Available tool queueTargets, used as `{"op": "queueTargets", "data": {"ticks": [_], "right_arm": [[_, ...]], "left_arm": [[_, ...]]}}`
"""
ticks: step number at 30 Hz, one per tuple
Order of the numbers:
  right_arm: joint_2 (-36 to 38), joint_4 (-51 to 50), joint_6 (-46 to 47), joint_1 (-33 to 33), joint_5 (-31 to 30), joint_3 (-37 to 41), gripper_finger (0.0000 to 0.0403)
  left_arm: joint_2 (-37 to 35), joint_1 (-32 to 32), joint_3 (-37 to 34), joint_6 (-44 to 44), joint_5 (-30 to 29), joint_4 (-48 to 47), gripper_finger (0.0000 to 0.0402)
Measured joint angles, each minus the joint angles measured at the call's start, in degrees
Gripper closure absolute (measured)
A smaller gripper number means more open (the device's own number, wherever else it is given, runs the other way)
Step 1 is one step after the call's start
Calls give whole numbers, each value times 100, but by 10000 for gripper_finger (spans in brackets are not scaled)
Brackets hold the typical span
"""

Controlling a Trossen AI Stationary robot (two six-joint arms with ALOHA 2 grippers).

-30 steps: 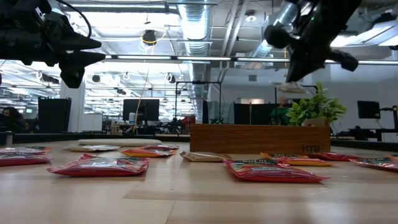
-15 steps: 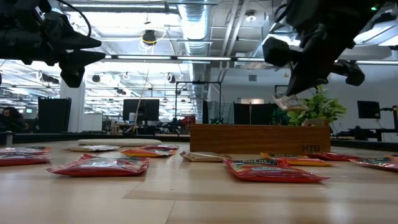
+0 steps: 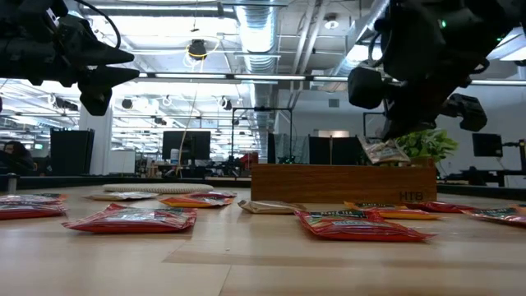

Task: Pick & Place Tea
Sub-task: Put the yellow tea bag into the right section of the wooden organizer

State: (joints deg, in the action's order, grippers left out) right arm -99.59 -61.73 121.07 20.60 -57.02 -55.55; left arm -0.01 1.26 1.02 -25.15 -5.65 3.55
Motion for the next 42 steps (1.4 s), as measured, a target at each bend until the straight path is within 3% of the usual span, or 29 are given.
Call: {"op": "queueTargets", "data": {"ticks": [14, 26, 35, 42], "right_arm": [[33, 71, 42, 2, 201, 0, 398], [33, 70, 42, 0, 208, 0, 323], [61, 34, 42, 0, 251, -1, 305], [454, -1252, -558, 17, 328, -659, 305]], "left_arm": [[0, 0, 0, 0, -1, 0, 273], [0, 0, 0, 0, 0, 0, 273], [0, 0, 0, 0, -2, 0, 273], [0, 0, 0, 1, -1, 0, 273]]}}
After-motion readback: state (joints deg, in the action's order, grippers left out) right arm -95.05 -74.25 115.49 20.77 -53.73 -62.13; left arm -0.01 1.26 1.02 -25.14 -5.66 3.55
